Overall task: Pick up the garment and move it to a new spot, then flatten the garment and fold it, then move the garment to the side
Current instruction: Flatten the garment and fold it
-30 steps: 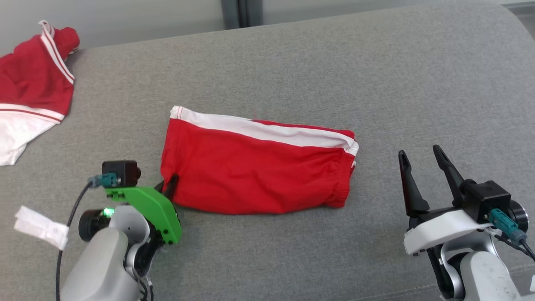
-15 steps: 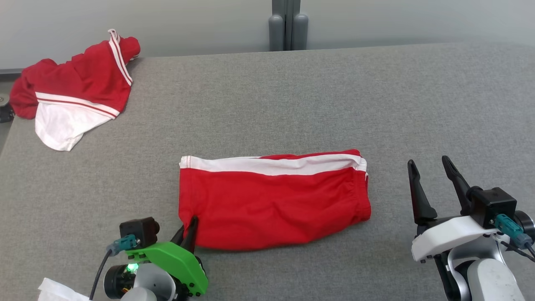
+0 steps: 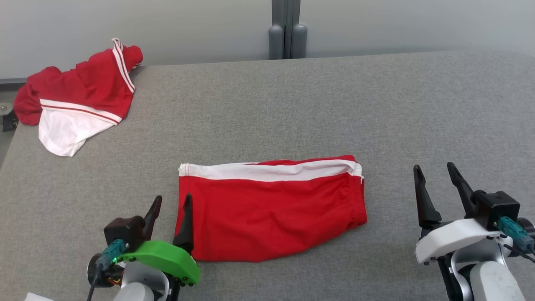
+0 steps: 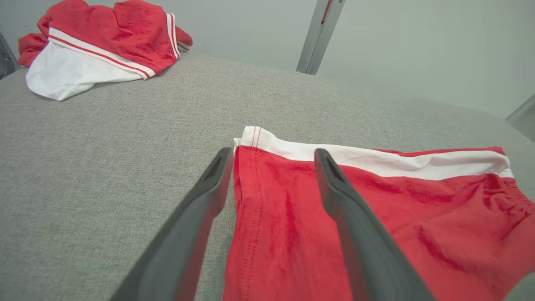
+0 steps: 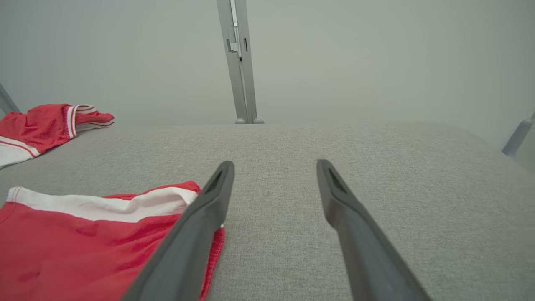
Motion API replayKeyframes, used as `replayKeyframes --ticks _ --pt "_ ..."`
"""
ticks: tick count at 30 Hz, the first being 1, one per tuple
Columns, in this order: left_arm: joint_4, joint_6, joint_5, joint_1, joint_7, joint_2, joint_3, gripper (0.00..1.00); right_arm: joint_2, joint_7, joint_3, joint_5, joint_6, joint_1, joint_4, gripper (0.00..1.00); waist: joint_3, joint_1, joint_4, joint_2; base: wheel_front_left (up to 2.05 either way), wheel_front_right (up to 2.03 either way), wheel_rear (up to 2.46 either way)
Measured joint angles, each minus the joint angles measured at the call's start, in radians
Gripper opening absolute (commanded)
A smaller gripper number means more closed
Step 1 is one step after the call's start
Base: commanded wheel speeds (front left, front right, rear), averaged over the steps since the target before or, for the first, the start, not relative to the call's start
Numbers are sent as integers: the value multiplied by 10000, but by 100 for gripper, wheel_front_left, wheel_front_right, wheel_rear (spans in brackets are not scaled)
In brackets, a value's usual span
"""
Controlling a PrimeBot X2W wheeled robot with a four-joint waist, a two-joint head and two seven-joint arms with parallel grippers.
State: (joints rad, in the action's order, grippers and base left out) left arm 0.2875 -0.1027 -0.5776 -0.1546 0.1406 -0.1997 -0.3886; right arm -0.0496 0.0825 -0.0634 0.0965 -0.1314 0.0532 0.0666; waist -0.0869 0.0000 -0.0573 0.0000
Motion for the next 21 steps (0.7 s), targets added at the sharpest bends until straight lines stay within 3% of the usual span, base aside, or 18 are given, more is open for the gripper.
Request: replayKeyframes --ticks 11,21 --pt "-472 -159 190 313 894 6 219 100 -8 167 284 462 0 -85 861 100 323 0 59 0 0 0 0" --pt "-759 -309 188 510 968 10 259 100 6 -1402 1081 886 0 1133 2648 100 327 0 -362 0 0 0 0"
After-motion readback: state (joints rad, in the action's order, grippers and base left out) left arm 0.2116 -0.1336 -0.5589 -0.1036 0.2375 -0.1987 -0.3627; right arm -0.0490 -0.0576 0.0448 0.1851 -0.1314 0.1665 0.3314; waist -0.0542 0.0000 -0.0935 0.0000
